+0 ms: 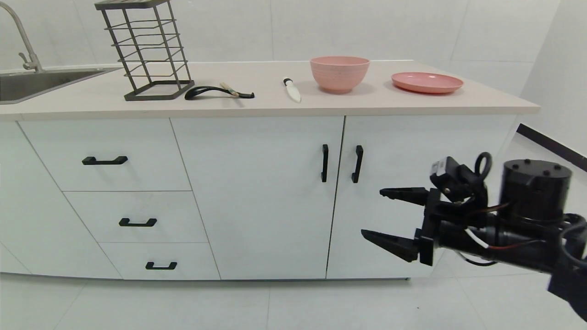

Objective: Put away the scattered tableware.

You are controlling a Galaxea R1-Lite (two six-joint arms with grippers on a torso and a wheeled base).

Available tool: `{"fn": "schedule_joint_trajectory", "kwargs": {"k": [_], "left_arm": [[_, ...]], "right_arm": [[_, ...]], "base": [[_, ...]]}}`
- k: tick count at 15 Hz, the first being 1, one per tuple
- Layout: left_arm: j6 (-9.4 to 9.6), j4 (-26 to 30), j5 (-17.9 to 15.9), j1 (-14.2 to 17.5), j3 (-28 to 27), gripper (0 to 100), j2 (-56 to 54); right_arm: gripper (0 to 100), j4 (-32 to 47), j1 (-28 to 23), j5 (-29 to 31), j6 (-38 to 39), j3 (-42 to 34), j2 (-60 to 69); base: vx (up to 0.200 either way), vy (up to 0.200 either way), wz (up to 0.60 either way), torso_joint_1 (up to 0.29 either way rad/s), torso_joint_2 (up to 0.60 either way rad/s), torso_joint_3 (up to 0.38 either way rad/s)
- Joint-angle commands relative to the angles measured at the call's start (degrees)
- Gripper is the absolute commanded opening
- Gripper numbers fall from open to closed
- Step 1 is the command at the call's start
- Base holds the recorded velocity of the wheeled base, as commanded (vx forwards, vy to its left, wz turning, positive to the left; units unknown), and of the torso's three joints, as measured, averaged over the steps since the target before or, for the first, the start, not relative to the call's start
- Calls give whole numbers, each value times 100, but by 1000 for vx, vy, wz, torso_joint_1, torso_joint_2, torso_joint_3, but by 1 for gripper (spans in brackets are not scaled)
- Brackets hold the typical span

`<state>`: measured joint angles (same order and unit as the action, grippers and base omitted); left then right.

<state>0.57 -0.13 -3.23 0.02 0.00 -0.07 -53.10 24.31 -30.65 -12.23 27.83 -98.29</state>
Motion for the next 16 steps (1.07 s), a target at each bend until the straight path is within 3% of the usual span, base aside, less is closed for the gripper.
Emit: {"fn": "schedule_joint_trajectory", "kwargs": {"k": [1,8,16], "left_arm": [[4,-4,-2,6,0,100,7],[-13,-4,-2,6,0,100,7],[-22,-4,-11,6,0,100,7]], "right_arm": [[100,-183,-198,-11,-96,557,-1008],[100,-411,-1016,-38,-210,1805,-2089],[100,-570,-805,-433,-219,2921,-2968]], "base": [[0,0,0,0,0,0],[0,0,0,0,0,0],[0,0,0,0,0,0]]}}
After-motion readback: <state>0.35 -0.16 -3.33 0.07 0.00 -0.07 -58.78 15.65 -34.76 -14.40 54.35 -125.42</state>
